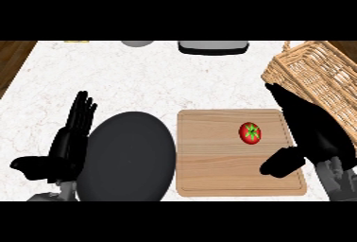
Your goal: Pick the tomato from the cutting board and place it in the basket
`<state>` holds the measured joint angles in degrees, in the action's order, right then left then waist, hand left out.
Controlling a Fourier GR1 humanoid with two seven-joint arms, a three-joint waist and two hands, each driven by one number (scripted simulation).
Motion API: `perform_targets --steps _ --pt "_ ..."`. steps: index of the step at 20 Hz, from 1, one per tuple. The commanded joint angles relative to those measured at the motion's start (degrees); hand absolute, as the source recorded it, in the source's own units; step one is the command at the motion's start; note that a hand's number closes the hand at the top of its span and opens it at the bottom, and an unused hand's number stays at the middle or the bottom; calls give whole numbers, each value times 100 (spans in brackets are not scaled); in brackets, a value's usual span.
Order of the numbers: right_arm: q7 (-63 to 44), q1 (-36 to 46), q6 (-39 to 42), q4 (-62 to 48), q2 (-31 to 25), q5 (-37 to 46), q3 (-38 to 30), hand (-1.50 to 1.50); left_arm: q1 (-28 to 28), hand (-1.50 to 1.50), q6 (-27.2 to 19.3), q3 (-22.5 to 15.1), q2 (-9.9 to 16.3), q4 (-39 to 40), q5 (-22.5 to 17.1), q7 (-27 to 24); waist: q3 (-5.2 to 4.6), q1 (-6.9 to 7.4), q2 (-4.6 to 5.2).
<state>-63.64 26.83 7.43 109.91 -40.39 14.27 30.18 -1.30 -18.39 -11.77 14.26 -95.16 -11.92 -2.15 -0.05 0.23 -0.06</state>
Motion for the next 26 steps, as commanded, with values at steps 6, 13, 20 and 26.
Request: perform_targets --steps 6,13,20,26 --pt "125 -764 60 -234 754 975 -29 -150 327 0 414 332 41 -235 -81 -60 4 -12 -1" --pt "249 -1055 324 -248 1220 1631 -239 -150 186 0 368 198 -313 -63 295 -31 3 -26 -3" --pt "894 -610 504 -1282 1930 2179 -743 -150 41 0 527 458 -355 -181 374 247 4 9 5" --pt "1288 -1314 259 -1330 2233 2847 -636 -150 -61 0 513 598 -465 -287 504 543 5 -14 2"
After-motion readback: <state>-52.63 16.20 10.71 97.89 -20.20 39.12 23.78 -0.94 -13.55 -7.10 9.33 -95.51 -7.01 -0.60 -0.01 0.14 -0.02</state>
